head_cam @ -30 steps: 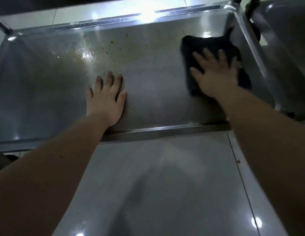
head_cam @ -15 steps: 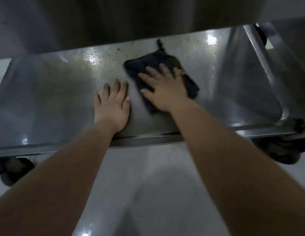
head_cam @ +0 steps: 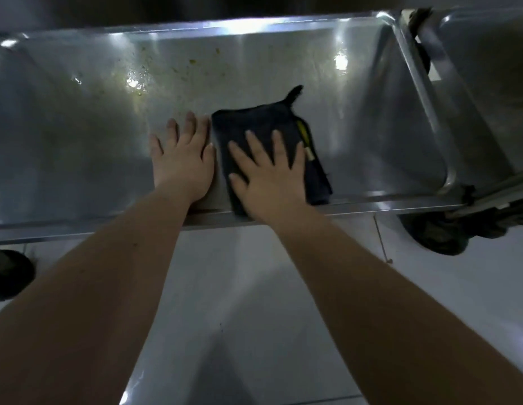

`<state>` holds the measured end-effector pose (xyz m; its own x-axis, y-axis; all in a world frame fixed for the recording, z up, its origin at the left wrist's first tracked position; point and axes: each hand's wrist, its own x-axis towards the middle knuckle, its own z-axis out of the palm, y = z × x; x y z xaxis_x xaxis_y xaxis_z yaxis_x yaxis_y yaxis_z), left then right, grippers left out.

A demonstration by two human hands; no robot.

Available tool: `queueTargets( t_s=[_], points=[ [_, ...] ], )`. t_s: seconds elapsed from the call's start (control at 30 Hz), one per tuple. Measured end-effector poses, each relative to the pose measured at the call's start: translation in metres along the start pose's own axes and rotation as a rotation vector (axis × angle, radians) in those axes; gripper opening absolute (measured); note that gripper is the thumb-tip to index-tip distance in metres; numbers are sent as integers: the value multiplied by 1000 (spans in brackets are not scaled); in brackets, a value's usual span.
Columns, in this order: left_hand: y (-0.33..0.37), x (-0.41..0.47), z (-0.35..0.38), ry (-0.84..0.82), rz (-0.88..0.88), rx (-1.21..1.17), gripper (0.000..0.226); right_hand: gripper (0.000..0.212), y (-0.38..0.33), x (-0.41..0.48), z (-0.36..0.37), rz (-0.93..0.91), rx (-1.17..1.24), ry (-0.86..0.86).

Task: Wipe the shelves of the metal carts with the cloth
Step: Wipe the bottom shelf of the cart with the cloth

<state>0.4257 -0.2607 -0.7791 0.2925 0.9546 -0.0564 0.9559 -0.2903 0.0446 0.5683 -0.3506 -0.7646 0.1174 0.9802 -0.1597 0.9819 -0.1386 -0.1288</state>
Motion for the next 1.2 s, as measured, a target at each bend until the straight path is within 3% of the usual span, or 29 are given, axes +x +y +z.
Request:
queueTargets(
  t_s=[0.07, 0.13, 0.3, 0.4, 0.5, 0.6, 0.67, 0.73, 0.87, 0.97, 1.03, 1.2],
  points=[
    [-2, -2, -2, -16, 10, -4, 57, 58, -1, -8, 0, -109, 7, -29],
    [-3, -3, -3, -30, 30, -27, 56, 57, 36, -6, -7, -85, -4, -12],
    [0, -9, -1, -29, 30, -61, 57, 56, 161, -25, -29, 496, 33, -50],
    [4, -14, -1, -29, 15, -73, 56, 56, 150, -27, -31, 627, 61, -70],
    [2, -18, -5, -64, 19, -96, 55, 58, 86, -12, -22, 518, 34, -50],
    [-6, -19, -11, -87, 11, -357, 53, 59, -9, -8, -6, 209, -7, -49],
    [-16, -22, -16, -38, 13, -548, 53, 62, -64, -11, 1, 30, -26, -89],
    [-24, -31, -20, 63, 47, -577, 54, 64, -89, -9, 3, -33, -8, -133],
    [-24, -53, -24, 110, 110, -463, 52, 51, -67, -7, -7, -57, 330, 10],
    [5, -58, -22, -14, 189, -224, 56, 49, -26, -13, -7, 102, 312, 187],
    [24, -60, -19, -94, 169, -89, 61, 48, -5, -21, -4, 179, 263, 140],
    [10, -64, -14, -150, 133, -79, 77, 51, 3, -27, -2, 153, 228, 27]
  ],
)
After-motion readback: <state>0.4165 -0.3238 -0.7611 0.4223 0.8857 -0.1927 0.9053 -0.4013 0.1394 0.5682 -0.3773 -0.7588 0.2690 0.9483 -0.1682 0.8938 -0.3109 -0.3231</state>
